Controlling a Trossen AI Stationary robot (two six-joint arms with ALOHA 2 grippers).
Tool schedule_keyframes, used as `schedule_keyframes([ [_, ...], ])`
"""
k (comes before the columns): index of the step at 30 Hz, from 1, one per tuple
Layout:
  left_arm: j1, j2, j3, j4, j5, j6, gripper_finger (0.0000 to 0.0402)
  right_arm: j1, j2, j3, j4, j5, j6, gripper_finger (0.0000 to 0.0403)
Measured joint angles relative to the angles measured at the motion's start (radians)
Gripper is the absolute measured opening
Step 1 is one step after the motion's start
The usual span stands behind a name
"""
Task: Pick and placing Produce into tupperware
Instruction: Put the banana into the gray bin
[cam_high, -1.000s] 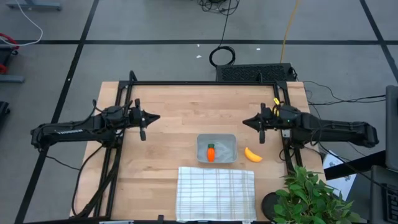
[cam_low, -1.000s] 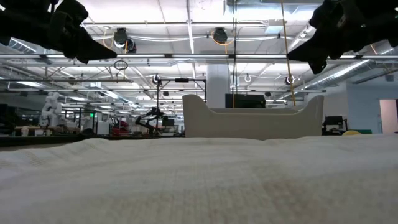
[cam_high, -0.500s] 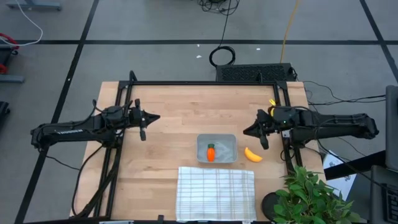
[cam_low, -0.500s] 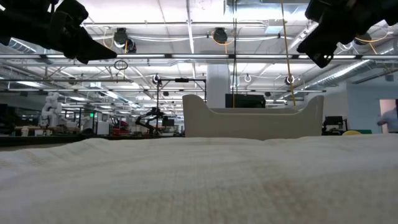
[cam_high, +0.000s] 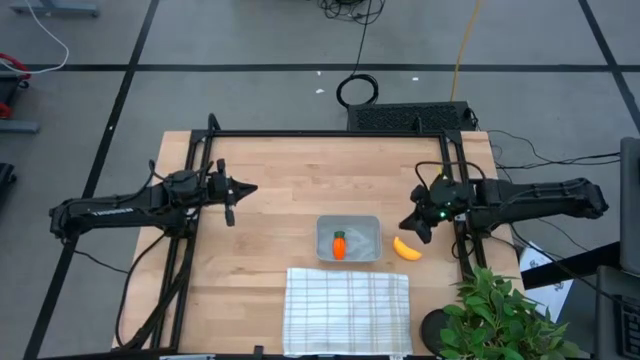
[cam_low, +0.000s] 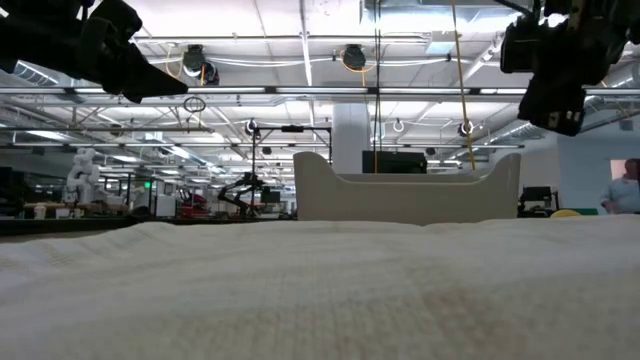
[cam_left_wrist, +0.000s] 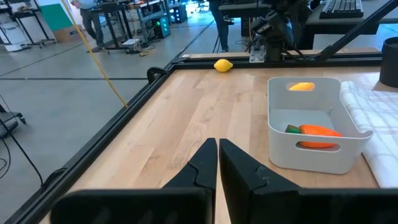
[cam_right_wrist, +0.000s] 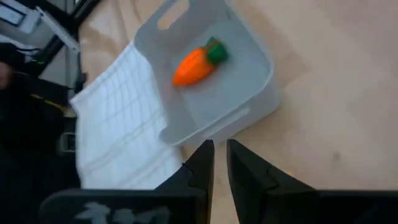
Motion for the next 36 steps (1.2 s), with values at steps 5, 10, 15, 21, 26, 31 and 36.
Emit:
schedule_keyframes([
  [5, 0.0, 0.0, 0.0, 0.0, 0.0, -0.001, 0.0021, 0.002, 0.0, 0.0, 0.001, -0.085, 0.089, 0.0037],
  [10, 0.0, 0.0, 0.0, 0.0, 0.001, -0.002, 0.0021, 0.015, 0.025, 0.013, -0.036, -0.105, 0.119, 0.0036],
  [15, 0.0, 0.0, 0.0, 0.001, 0.001, -0.003, 0.0021, 0.036, 0.103, 0.133, -0.176, -0.092, 0.077, 0.0036],
  [21, 0.0, 0.0, 0.0, 0.001, 0.002, -0.003, 0.0021, 0.057, 0.243, 0.306, -0.407, -0.012, 0.025, 0.0036],
  [26, 0.0, 0.0, 0.0, 0.001, 0.004, -0.003, 0.0021, 0.061, 0.372, 0.375, -0.554, 0.025, 0.013, 0.0036],
  [31, 0.0, 0.0, 0.0, 0.0, 0.004, -0.006, 0.0021, 0.076, 0.461, 0.396, -0.549, 0.025, -0.004, 0.0036],
  [36, 0.0, 0.0, 0.0, 0.0, 0.005, -0.009, 0.0021, 0.092, 0.5, 0.397, -0.494, 0.028, -0.013, 0.0046],
])
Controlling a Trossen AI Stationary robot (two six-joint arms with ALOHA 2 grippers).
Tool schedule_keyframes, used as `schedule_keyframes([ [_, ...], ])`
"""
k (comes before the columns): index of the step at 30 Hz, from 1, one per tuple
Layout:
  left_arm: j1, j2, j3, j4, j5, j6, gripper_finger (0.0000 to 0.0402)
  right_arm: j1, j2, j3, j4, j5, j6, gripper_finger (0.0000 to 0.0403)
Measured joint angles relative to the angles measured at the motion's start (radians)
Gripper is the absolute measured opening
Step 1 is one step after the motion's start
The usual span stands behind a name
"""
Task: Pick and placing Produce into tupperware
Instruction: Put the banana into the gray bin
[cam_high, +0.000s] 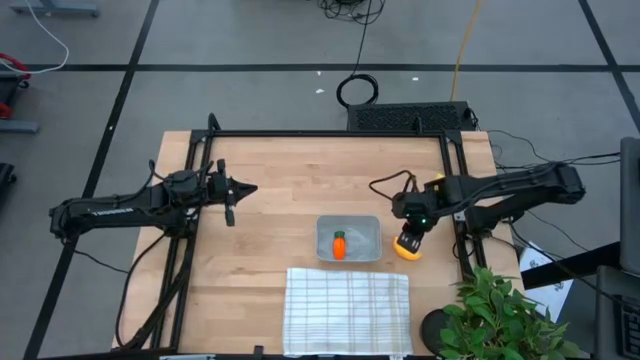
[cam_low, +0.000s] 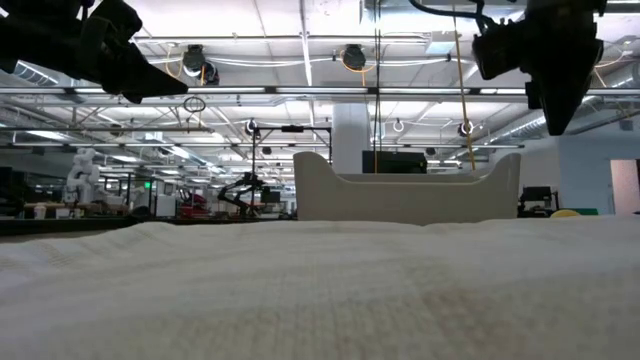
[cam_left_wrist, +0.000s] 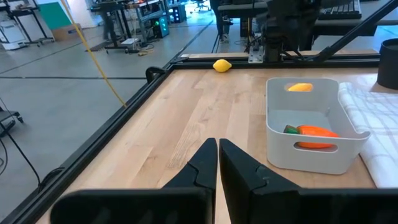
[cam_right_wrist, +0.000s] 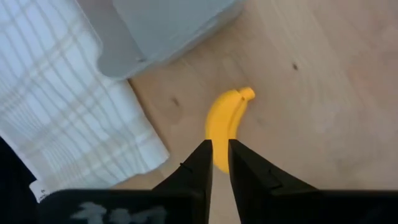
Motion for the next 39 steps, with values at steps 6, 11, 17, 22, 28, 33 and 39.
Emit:
schedule_keyframes([
  [6, 0.0, 0.0, 0.0, -0.002, 0.0, -0.001, 0.0021, 0.003, 0.007, 0.0, 0.044, -0.045, -0.033, 0.0072],
  [11, 0.0, 0.0, 0.0, -0.002, 0.0, -0.001, 0.0021, 0.004, 0.007, -0.002, 0.051, -0.051, -0.032, 0.0075],
  [17, 0.0, 0.0, 0.0, -0.008, 0.0, -0.001, 0.0021, 0.004, 0.007, -0.055, 0.099, -0.051, -0.026, 0.0077],
  [22, 0.0, 0.0, 0.0, -0.016, 0.0, -0.001, 0.0021, 0.004, 0.007, -0.099, 0.104, -0.051, -0.023, 0.0117],
  [28, 0.0, 0.0, 0.0, -0.017, 0.0, -0.001, 0.0021, 0.004, 0.007, -0.126, 0.149, -0.051, -0.01, 0.0221],
  [33, 0.0, 0.0, 0.0, -0.017, 0.0, -0.001, 0.0021, 0.004, 0.007, -0.139, 0.171, -0.051, 0.004, 0.0295],
  [39, 0.0, 0.0, 0.0, -0.018, 0.0, -0.001, 0.0021, 0.004, 0.007, -0.18, 0.172, -0.052, 0.005, 0.0324],
])
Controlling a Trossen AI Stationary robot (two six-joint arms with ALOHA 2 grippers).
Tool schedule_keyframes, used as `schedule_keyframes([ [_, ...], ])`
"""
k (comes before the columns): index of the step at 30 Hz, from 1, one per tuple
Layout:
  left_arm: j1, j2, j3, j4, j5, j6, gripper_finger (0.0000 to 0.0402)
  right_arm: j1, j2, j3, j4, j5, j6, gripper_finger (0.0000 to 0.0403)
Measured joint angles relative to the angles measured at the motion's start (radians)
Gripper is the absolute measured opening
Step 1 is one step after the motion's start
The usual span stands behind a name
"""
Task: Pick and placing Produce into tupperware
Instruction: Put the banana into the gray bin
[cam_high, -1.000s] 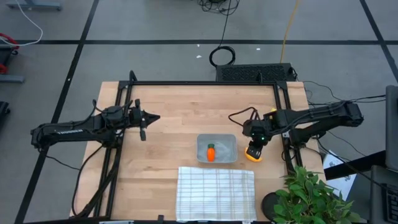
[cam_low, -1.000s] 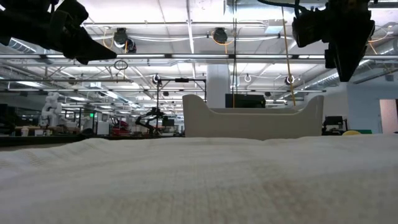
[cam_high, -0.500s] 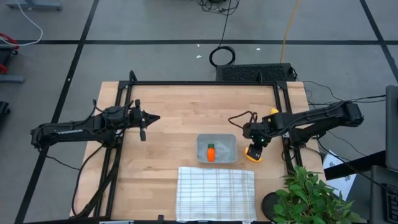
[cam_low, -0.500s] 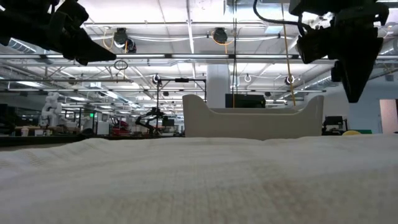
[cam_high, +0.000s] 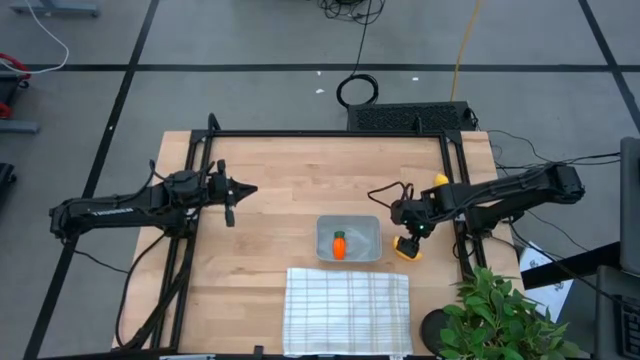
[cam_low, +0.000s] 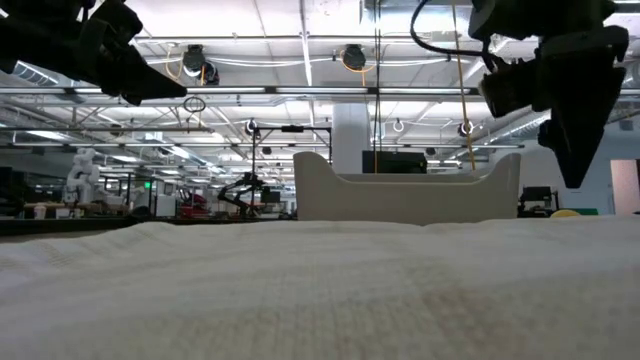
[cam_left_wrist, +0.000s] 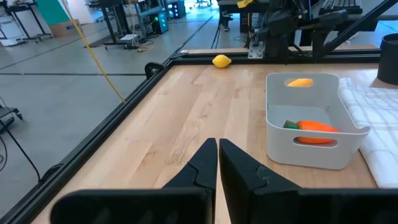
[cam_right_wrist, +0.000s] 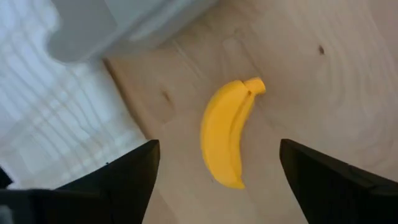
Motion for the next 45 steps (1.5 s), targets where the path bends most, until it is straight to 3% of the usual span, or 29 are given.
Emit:
schedule_keyframes([
  [21, 0.0, 0.0, 0.0, -0.002, 0.0, 0.0, 0.0021, 0.046, 0.005, -0.141, 0.179, -0.025, 0.045, 0.0325],
  [39, 0.0, 0.0, 0.0, -0.002, 0.0, 0.0, 0.0021, 0.073, 0.22, -0.138, 0.225, -0.001, 0.012, 0.0325],
  [45, 0.0, 0.0, 0.0, -0.002, 0.0, 0.0, 0.0021, 0.072, 0.231, -0.139, 0.219, 0.002, 0.0, 0.0311],
])
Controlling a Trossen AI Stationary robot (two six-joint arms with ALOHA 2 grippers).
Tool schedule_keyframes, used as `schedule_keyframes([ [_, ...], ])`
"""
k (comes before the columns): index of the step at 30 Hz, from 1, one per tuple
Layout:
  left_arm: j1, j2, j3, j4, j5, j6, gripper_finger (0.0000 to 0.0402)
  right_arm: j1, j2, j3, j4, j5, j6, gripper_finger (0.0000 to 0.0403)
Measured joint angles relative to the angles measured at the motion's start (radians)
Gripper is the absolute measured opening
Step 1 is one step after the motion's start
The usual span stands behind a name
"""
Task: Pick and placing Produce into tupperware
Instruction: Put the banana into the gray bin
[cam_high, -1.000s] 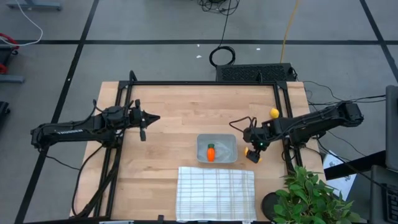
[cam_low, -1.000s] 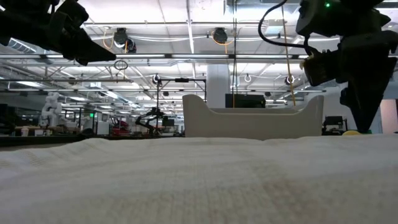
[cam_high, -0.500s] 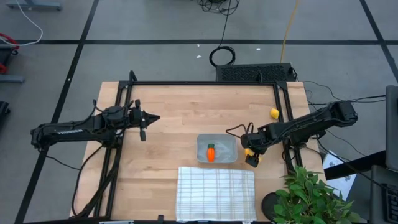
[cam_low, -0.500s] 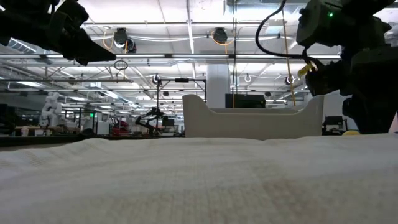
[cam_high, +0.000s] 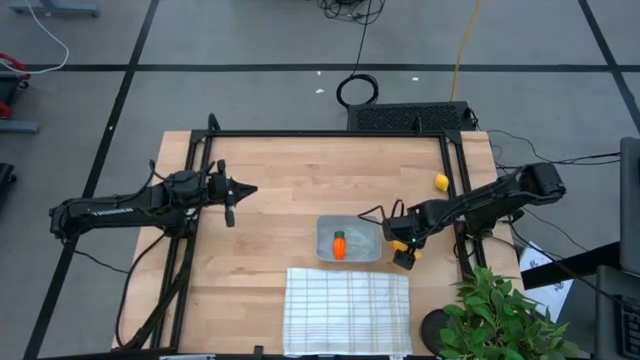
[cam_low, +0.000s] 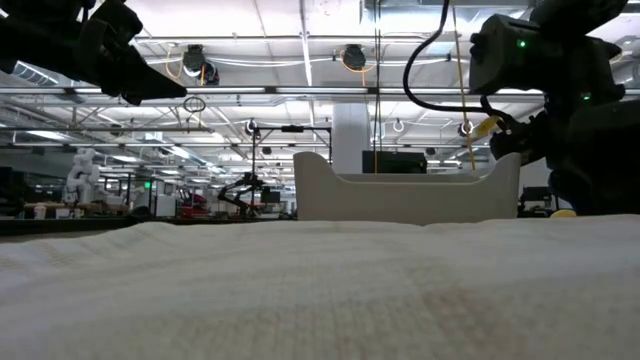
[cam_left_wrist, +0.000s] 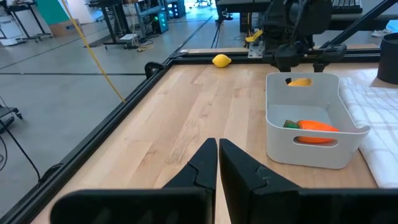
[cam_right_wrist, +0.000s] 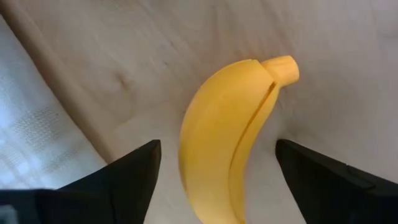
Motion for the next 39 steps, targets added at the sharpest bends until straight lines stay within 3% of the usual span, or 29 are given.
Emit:
schedule_keyframes([
  [16, 0.0, 0.0, 0.0, 0.0, 0.0, -0.003, 0.0021, -0.007, -0.051, -0.005, 0.015, 0.053, -0.009, 0.0122],
  [21, 0.0, 0.0, 0.0, 0.0, 0.0, -0.005, 0.0021, -0.013, -0.052, -0.005, 0.011, 0.053, -0.004, 0.0123],
  [28, 0.0, 0.0, 0.0, 0.0, 0.0, -0.01, 0.0021, -0.034, -0.085, 0.02, -0.053, 0.054, -0.001, 0.0159],
  [35, 0.0, 0.0, 0.0, 0.0, 0.001, -0.013, 0.0021, -0.043, -0.146, 0.097, -0.14, 0.053, -0.029, 0.013],
  [39, 0.0, 0.0, 0.0, 0.0, 0.001, -0.013, 0.0021, -0.047, -0.17, 0.154, -0.178, 0.052, -0.048, 0.0133],
])
